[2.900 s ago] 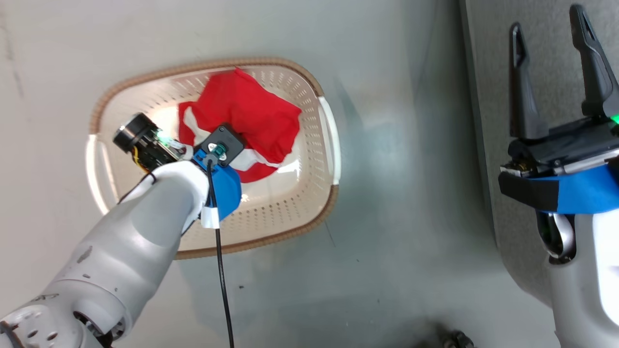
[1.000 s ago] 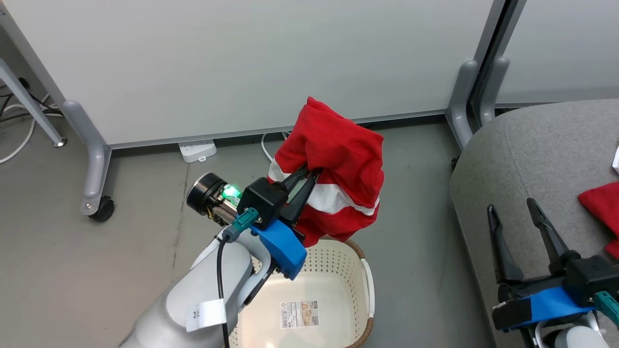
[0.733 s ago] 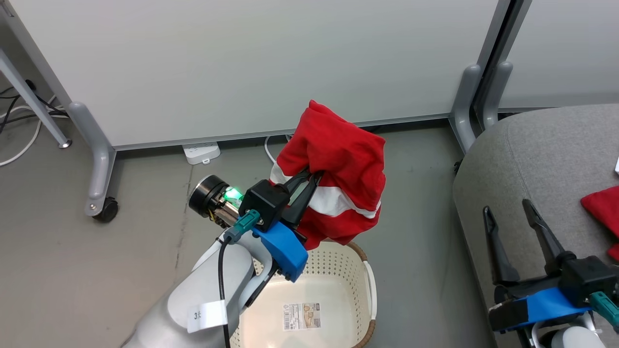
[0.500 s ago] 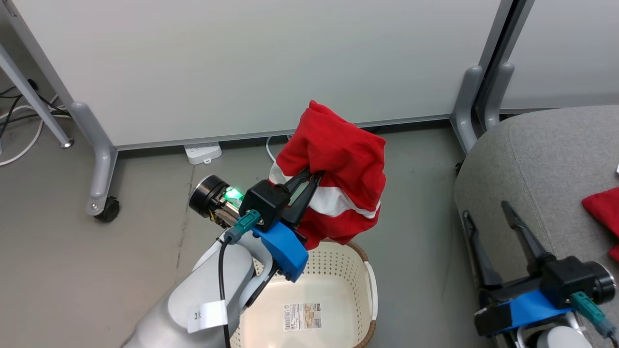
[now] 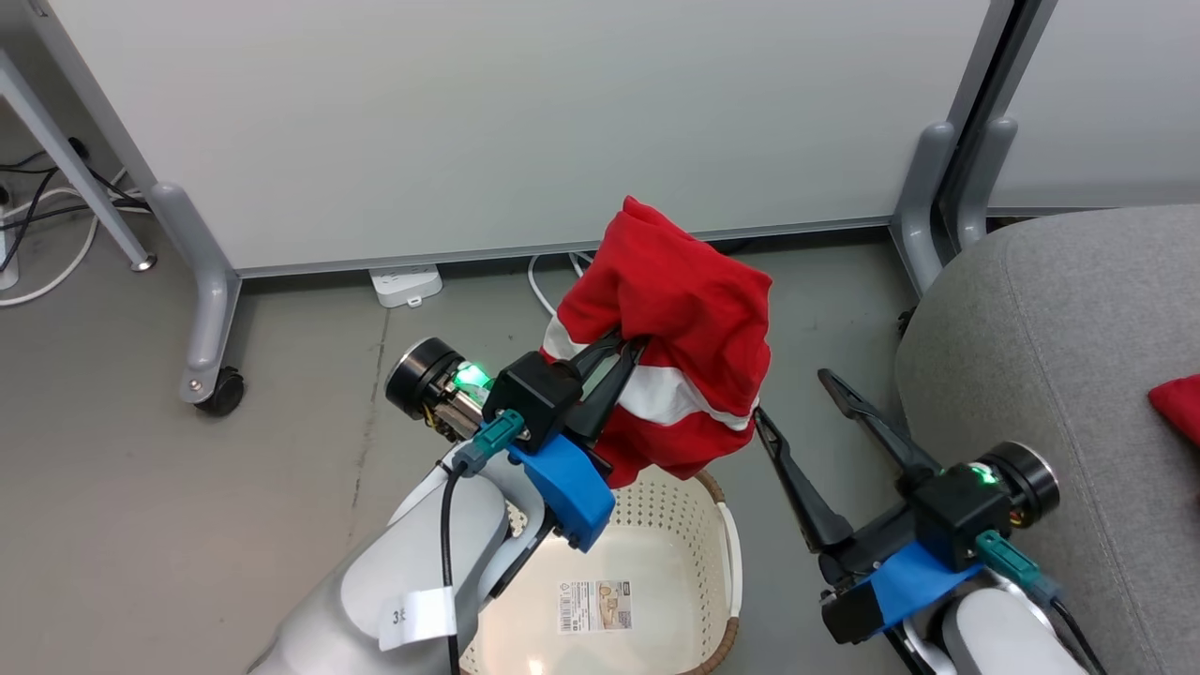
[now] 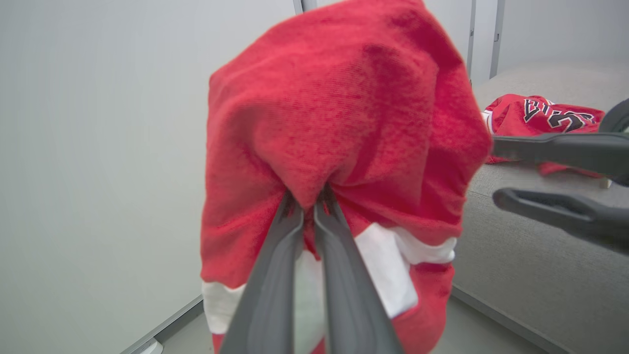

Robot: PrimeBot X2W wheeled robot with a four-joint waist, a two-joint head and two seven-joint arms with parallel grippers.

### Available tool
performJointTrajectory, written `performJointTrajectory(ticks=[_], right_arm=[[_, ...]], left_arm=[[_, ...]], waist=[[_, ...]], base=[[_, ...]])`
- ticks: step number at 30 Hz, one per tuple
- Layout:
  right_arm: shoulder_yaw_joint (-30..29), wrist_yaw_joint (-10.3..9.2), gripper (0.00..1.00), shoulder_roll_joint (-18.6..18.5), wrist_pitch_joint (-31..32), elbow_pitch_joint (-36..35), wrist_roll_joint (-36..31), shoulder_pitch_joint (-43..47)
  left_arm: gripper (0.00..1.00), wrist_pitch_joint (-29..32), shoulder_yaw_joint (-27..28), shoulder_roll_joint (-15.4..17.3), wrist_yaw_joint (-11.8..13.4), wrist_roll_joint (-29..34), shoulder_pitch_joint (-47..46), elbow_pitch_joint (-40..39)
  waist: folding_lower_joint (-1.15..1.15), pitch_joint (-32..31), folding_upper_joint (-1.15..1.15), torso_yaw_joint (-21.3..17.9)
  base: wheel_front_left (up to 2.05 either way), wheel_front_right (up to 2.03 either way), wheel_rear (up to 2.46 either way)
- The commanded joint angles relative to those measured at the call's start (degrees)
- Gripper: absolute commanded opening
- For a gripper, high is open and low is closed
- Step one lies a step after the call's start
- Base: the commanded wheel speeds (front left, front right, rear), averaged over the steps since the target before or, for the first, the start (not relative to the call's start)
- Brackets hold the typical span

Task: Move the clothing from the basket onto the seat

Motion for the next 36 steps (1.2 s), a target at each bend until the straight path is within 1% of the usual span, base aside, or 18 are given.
performJointTrajectory(ticks=[1, 9, 15, 21, 22, 23, 36], right_arm=[[1.42, 0.01, 1.00, -0.63, -0.17, 0.71, 0.45, -1.48], [8.16, 0.01, 1.00, -1.82, -0.17, 5.56, 1.52, -7.69], [9.71, 0.01, 1.00, -0.92, -0.17, 9.77, 1.83, -11.73], [10.46, 0.01, 1.00, -0.24, -0.17, 12.87, 2.32, -13.64], [10.56, 0.01, 0.39, -0.16, -0.18, 13.24, 2.44, -13.86], [10.68, 0.01, 0.00, -0.06, -0.17, 13.61, 2.69, -13.98], [11.33, 0.01, 0.00, 0.20, -0.17, 14.38, 3.40, -14.31]], left_arm=[[0.00, -0.28, -0.02, -0.15, -0.07, 0.23, -0.97, -0.13], [0.00, -0.29, -1.24, -1.19, -0.53, 0.74, -1.52, -0.32], [0.00, -0.29, -1.68, -1.84, -0.68, 1.07, -2.05, -0.56], [0.00, -0.29, -1.82, -2.31, -0.97, 1.29, -2.28, -0.71], [0.00, -0.29, -1.81, -2.33, -1.00, 1.30, -2.29, -0.69], [0.00, -0.29, -1.80, -2.36, -1.01, 1.26, -2.30, -0.68], [0.00, -0.29, -1.40, -2.35, -1.21, 1.62, -1.87, -0.27]], waist=[[0.00, 0.18, 0.00, 0.31], [0.00, 0.88, 0.00, 1.82], [0.00, 1.49, 0.00, 2.50], [0.00, 1.88, 0.00, 2.97], [0.00, 1.89, 0.00, 3.00], [0.00, 1.89, 0.00, 3.02], [0.00, 1.55, 0.00, 2.69]], base=[[0.00, 0.00, 0.00], [0.00, 0.00, 0.00], [0.00, 0.00, 0.00], [0.00, 0.00, 0.00], [0.00, 0.00, 0.00], [0.00, 0.00, 0.00], [0.00, 0.00, 0.00]])
